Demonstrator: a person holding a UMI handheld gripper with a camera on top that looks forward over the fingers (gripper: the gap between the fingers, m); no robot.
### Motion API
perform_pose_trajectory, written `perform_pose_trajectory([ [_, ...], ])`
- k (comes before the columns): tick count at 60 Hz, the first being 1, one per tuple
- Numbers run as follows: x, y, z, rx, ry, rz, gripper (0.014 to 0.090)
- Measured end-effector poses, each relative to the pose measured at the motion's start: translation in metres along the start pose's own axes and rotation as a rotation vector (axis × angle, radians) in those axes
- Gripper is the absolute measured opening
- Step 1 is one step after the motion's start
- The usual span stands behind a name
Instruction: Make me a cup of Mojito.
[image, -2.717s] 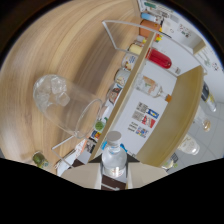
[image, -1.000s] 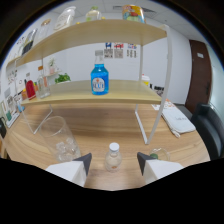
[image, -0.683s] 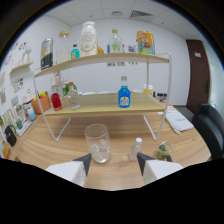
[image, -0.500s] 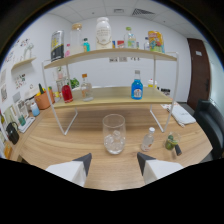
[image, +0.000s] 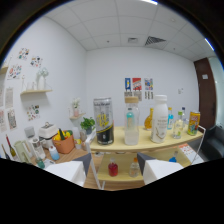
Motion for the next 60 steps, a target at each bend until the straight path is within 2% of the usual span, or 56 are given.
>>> perform_pose_trajectory([
  [7, -0.022, -0.026, 0.025, 0.037, -0.002, 0.001, 0.0861],
  [26, -0.034, -0.059, 0.106, 0.045, 0.027, 0.006, 0.085],
  [36, -0.035, -0.068, 0.129, 0.045, 0.041, -0.022, 0.0699],
  [42, -0.023, -0.069, 0.132, 0.064, 0.086, -0.034, 0.0534],
  [60, -0.028, -0.069, 0.125, 0.05, 0.004, -0.037, 0.0505],
])
